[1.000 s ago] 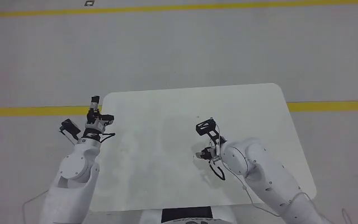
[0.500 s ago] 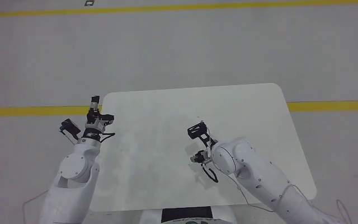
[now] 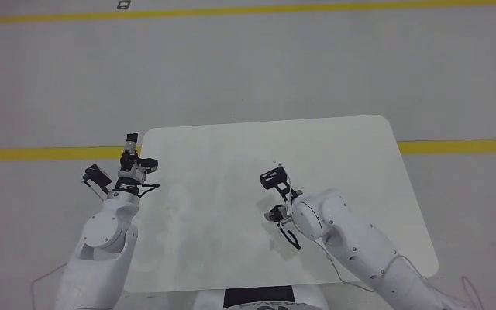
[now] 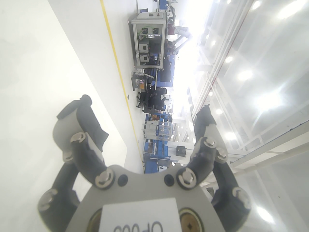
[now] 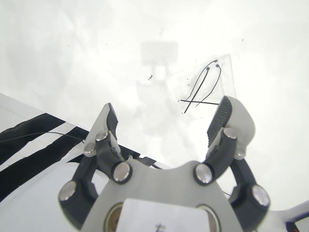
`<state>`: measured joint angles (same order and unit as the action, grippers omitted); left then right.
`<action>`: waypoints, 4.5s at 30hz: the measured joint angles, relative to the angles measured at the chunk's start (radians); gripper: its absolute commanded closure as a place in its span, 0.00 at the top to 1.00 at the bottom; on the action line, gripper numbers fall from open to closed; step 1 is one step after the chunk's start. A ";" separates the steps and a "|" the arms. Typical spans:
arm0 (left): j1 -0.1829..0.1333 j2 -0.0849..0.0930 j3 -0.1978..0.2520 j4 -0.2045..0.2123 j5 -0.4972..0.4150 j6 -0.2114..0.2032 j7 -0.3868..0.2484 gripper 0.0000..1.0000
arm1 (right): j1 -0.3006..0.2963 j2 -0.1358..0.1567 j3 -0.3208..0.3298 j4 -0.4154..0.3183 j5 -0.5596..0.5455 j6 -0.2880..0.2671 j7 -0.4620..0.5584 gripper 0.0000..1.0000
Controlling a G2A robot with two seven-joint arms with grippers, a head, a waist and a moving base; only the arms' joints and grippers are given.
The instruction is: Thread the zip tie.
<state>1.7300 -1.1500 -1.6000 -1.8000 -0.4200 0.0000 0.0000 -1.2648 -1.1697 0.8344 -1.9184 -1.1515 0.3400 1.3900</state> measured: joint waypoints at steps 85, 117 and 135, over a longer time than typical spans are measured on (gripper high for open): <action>0.000 0.000 0.000 0.000 0.000 0.000 0.000 1.00 | -0.056 -0.142 0.070 0.209 -0.280 0.000 0.000 0.11; 0.000 0.000 0.000 0.000 0.000 0.000 0.000 1.00 | -0.070 -0.213 0.130 0.311 -0.336 0.000 -0.048 0.00; 0.000 0.000 0.000 0.000 0.000 0.000 0.000 1.00 | -0.150 -0.215 0.199 0.122 -0.304 -0.028 -0.043 0.00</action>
<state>1.7300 -1.1500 -1.6000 -1.8000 -0.4200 0.0000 0.0000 -1.4151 -1.3846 1.0339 -1.7963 -1.4558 0.3120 1.3469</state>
